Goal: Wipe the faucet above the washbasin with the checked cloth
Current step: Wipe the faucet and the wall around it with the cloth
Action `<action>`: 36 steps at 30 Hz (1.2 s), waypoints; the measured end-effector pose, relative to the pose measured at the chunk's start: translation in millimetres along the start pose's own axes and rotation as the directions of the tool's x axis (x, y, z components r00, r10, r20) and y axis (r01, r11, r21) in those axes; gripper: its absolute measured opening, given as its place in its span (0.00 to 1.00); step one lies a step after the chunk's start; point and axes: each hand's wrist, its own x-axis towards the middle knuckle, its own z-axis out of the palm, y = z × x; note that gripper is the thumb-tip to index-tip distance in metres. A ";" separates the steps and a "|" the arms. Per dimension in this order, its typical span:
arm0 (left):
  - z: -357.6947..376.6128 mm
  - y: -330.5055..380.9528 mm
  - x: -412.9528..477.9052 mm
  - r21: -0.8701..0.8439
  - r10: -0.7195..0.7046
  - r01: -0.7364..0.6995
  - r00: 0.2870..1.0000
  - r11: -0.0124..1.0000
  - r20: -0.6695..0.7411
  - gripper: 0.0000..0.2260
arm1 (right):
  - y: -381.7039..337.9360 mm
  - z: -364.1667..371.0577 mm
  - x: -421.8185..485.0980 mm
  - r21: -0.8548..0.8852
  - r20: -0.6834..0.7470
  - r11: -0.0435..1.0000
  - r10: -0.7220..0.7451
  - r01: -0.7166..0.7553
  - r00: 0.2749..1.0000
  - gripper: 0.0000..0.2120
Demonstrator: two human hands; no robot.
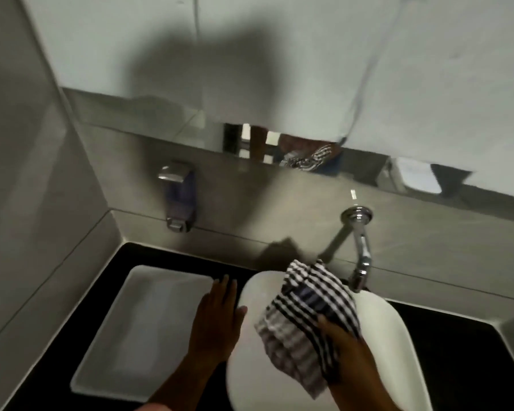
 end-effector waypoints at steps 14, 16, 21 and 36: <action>20.8 47.4 -9.3 0.101 0.050 -0.057 0.996 0.993 0.073 0.39 | -157.9 -55.2 24.2 -0.343 -0.315 0.675 -0.738 0.653 0.597 0.15; 21.8 47.3 -9.6 0.100 0.049 -0.054 0.997 0.993 0.059 0.39 | -155.3 -25.0 53.1 -0.522 -0.273 0.619 -0.774 0.587 0.572 0.20; 25.8 43.3 -6.3 0.080 0.037 -0.043 0.996 0.996 0.081 0.38 | -130.1 29.4 106.4 -0.902 -0.076 0.347 -0.713 0.257 0.697 0.30; 33.2 35.1 4.2 0.026 0.044 -0.047 0.995 0.999 0.089 0.36 | -162.2 25.1 122.5 -0.823 -0.231 0.563 -0.444 0.069 0.866 0.21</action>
